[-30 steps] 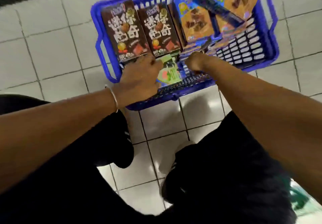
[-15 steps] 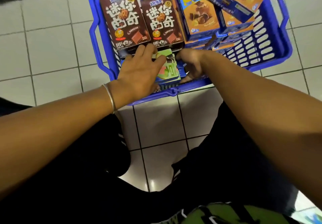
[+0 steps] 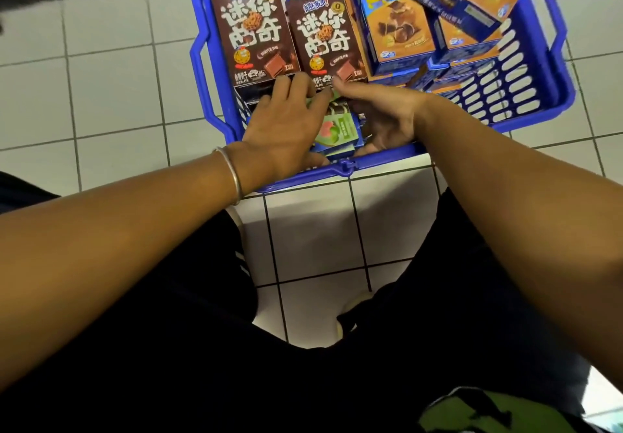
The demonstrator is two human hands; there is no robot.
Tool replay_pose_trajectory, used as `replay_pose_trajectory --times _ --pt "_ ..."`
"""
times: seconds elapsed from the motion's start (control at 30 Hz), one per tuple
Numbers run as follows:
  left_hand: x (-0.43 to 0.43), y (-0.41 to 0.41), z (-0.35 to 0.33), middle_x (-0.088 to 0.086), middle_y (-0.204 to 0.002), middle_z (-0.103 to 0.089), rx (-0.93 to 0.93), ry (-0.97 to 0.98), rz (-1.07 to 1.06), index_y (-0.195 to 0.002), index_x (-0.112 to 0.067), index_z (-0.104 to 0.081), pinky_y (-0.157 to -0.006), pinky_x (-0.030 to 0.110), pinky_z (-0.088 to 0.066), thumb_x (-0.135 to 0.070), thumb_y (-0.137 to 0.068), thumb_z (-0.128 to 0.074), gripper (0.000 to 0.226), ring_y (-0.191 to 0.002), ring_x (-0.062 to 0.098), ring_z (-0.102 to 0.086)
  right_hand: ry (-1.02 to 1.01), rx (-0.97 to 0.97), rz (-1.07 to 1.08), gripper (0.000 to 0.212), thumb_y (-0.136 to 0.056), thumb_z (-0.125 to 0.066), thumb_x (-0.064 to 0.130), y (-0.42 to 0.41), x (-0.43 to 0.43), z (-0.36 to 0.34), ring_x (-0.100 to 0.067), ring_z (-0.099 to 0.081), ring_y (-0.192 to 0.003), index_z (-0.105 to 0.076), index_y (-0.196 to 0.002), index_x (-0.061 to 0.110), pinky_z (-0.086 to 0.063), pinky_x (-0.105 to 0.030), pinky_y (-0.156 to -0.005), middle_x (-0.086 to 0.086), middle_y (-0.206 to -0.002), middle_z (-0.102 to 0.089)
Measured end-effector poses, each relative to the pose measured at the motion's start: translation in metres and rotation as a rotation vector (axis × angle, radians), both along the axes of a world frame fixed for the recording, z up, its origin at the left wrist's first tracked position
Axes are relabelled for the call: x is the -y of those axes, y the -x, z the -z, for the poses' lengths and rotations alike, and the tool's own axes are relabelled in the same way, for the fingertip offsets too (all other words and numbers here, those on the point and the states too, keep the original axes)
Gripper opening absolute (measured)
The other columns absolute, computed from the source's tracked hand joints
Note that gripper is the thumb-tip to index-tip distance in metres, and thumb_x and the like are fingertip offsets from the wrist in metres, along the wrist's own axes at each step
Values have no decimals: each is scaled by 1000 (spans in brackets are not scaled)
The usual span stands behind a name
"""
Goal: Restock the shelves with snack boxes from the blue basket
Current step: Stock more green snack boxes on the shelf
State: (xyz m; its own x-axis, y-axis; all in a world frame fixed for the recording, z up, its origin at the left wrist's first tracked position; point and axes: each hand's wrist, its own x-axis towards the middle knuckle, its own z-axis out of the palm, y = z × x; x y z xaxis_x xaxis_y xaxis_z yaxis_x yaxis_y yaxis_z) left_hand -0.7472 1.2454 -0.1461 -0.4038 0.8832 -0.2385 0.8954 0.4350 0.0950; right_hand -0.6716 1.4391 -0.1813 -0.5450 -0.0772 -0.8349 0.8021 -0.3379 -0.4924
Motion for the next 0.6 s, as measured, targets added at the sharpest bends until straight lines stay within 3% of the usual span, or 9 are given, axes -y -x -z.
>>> replay_pose_trajectory --times 0.07,0.27,0.43,0.6 --pt "0 0 0 15 -140 -38 11 12 2 -154 -11 -33 -90 48 -48 -58 -78 -82 103 -127 36 -38 -43 18 4 52 -77 -81 54 1 5 1 -25 -75 -101 -72 -113 18 -61 -45 -77 -3 -113 -77" --pt "2 2 -8 13 -143 -35 172 -19 -17 -156 -15 -35 -97 46 -49 -52 -79 -84 99 -131 33 -34 -127 35 23 50 -69 -89 49 0 3 -2 -23 -76 -97 -75 -106 19 -60 -49 -85 -1 -105 -79" --pt "-6 8 -24 6 -143 -46 395 -107 -18 -157 -19 -36 -104 50 -47 -55 -83 -80 93 -132 25 -43 -235 56 -21 45 -72 -85 49 -12 -13 -16 -14 -77 -81 -73 -108 25 -61 -37 -68 8 -97 -79" --pt "-18 2 -47 7 -130 -60 411 -361 -16 -141 -15 -56 -100 42 -48 -52 -101 -57 55 -117 22 -56 -211 37 9 37 -62 -91 47 -26 -48 -44 -17 -77 -85 -81 -90 25 -60 -38 -63 6 -97 -78"
